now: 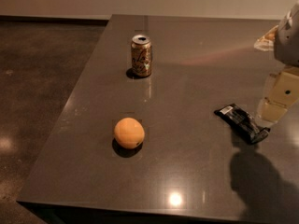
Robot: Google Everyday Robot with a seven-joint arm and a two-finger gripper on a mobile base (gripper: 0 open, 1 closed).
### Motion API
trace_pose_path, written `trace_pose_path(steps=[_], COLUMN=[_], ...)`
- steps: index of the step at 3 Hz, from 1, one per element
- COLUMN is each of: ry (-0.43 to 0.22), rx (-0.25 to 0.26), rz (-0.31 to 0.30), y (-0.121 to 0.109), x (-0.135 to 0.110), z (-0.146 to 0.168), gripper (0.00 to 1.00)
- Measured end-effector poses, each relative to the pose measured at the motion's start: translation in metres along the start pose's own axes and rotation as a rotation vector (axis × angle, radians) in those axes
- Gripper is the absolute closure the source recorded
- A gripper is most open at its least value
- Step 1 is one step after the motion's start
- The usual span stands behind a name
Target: Knock orange can over
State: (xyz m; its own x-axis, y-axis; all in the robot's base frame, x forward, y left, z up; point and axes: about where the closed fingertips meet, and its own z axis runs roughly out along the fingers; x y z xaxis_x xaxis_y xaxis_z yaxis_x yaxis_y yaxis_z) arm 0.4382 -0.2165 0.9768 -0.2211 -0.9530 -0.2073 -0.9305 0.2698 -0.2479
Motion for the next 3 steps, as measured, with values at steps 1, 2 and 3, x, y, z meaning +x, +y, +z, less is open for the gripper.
trace_pose_path(steps=[1, 2, 3], ry=[0.0, -0.044, -0.112], rx=[0.0, 0.009, 0.004], rz=[0.0, 0.01, 0.035], y=[0.0, -0.014, -0.036], x=[0.0, -0.014, -0.033], z=[0.0, 0.006, 0.019], gripper=[0.0, 0.0, 0.0])
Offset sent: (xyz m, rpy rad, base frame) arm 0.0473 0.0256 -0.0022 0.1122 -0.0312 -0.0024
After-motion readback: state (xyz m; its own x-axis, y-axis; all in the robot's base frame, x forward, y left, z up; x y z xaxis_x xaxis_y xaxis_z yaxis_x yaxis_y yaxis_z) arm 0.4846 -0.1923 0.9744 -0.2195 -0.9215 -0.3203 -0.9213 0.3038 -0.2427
